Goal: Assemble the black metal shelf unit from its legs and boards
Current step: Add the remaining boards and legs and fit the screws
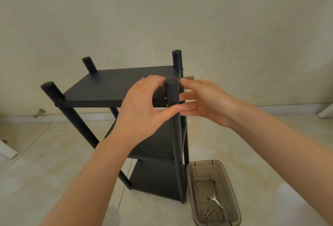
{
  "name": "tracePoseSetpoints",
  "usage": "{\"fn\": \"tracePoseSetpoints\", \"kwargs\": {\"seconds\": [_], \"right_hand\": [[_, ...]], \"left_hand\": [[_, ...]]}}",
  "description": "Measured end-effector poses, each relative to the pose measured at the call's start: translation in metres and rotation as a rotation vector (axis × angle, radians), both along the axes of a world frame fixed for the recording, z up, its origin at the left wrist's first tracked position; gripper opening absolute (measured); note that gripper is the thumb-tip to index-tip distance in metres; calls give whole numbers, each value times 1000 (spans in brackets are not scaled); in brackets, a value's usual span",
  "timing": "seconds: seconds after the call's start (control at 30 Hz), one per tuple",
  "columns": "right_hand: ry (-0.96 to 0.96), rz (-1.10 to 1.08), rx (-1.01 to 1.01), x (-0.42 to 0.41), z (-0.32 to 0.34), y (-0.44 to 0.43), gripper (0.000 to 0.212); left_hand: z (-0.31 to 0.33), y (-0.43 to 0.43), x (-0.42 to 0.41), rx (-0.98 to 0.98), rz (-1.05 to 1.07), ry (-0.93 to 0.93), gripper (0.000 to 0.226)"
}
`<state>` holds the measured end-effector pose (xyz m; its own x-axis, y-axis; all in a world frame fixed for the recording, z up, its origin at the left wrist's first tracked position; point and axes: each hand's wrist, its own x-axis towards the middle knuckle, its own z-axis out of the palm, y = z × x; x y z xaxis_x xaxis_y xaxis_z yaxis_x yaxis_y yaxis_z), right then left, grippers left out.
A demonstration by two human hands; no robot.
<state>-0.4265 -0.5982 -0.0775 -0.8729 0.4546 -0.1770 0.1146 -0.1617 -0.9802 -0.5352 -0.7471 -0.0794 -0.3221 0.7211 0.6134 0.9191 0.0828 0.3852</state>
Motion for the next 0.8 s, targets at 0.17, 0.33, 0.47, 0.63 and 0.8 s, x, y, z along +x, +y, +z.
{"fn": "tracePoseSetpoints", "kwargs": {"seconds": [0.17, 0.33, 0.47, 0.63, 0.8], "right_hand": [[-88, 34, 106, -11, 3, -4, 47], [-78, 126, 96, -11, 7, -4, 35], [-73, 149, 129, -12, 6, -2, 38], [-40, 169, 107, -2, -4, 12, 42], [-264, 217, 157, 10, -39, 48, 36]], "left_hand": [[-2, -1, -2, -26, 7, 27, 41], [-3, -4, -4, -26, 130, 211, 56], [-6, -5, -1, -113, 127, 213, 56], [-8, -5, 1, -131, 116, 173, 50], [-12, -5, 7, -115, 155, 187, 51]]}}
